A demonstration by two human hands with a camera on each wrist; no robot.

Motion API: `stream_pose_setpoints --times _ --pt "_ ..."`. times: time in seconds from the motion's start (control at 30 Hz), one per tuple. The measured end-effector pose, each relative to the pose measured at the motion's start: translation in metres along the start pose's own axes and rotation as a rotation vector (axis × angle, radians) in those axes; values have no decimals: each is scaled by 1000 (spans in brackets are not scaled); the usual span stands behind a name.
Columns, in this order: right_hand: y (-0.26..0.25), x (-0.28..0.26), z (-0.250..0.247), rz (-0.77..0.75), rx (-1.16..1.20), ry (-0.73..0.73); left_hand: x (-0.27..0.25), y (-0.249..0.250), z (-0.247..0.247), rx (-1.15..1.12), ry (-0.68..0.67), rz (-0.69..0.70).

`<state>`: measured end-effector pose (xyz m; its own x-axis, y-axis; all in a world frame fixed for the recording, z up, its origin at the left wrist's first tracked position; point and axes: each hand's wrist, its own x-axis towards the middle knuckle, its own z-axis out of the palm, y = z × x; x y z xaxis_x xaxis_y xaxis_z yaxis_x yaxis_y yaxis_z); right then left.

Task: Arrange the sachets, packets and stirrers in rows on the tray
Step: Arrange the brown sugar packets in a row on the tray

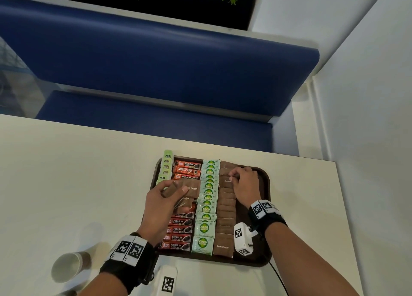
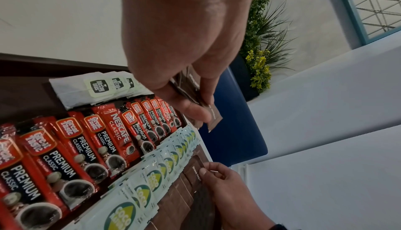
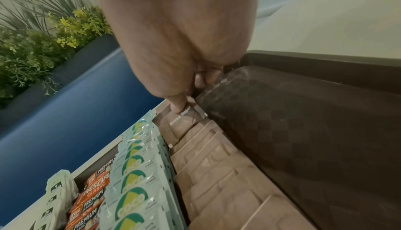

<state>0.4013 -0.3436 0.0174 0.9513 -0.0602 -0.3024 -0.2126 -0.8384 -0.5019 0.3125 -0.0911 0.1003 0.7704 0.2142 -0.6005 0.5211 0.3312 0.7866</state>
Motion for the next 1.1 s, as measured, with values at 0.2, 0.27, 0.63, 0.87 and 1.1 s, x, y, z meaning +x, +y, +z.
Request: stream_pose_setpoints --times 0.2,0.27,0.63,0.87,1.1 --pt "1 1 2 -5 40 23 -1 -2 -5 -23 18 -8" --pt "1 1 4 -11 32 27 -2 -3 -5 -23 17 -4" --pt "3 -3 5 5 -9 67 -4 3 0 -18 -4 6" --pt "-31 -25 -29 1 394 43 1 13 12 6 -16 38" --pt "-93 -86 -71 -61 789 -220 -9 31 47 -42 -146 112"
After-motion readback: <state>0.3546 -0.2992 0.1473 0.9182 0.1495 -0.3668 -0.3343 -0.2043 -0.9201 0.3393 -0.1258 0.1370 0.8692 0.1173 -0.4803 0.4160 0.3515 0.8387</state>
